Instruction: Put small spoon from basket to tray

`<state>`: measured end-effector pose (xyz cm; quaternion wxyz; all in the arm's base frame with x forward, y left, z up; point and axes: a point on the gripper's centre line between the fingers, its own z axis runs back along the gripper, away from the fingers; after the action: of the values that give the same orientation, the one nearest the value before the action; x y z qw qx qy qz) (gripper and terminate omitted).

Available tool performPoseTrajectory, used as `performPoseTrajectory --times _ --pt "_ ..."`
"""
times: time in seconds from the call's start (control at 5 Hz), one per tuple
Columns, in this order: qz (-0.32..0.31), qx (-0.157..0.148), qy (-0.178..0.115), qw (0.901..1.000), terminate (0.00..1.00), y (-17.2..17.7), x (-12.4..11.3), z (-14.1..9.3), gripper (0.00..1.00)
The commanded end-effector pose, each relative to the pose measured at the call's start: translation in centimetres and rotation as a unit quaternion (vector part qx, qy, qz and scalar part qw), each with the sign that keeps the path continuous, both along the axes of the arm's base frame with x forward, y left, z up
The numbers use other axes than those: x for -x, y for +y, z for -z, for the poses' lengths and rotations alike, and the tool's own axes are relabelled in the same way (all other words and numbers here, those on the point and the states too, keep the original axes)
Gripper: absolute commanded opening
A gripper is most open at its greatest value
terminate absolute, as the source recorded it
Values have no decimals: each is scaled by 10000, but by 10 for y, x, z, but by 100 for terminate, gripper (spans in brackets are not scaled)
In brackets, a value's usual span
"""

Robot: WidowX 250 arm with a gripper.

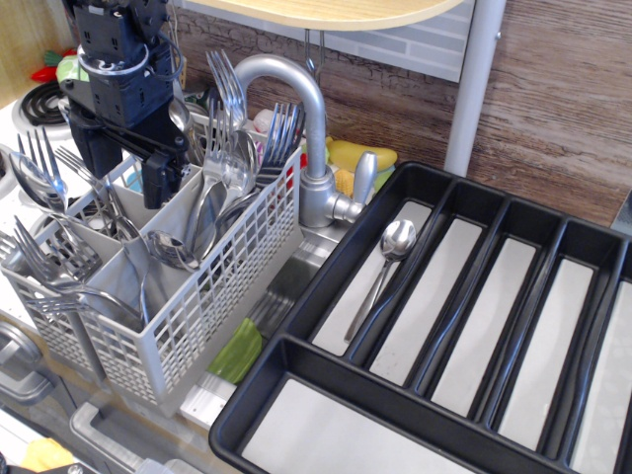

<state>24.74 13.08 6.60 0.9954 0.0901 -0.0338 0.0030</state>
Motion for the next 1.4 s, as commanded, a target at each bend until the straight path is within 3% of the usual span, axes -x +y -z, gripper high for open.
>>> performPoseTrajectory --times 0.0,0.2,0.4,0.6,0.8,1.0,1.2 --pt "0 0 0 10000 0 0 0 0 100" --pt "-872 -548 -43 9947 0 2 -2 -6 100" --pt "-1891 -825 -29 9785 0 6 -3 -9 100" --pt "-2822 -971 -145 9543 0 7 -4 -8 100" --pt "-3364 -1018 -408 9353 0 7 2 1 100" --pt "-3746 -882 -472 9218 0 9 13 8 100" --pt "-3744 -756 -681 9217 0 8 24 21 100"
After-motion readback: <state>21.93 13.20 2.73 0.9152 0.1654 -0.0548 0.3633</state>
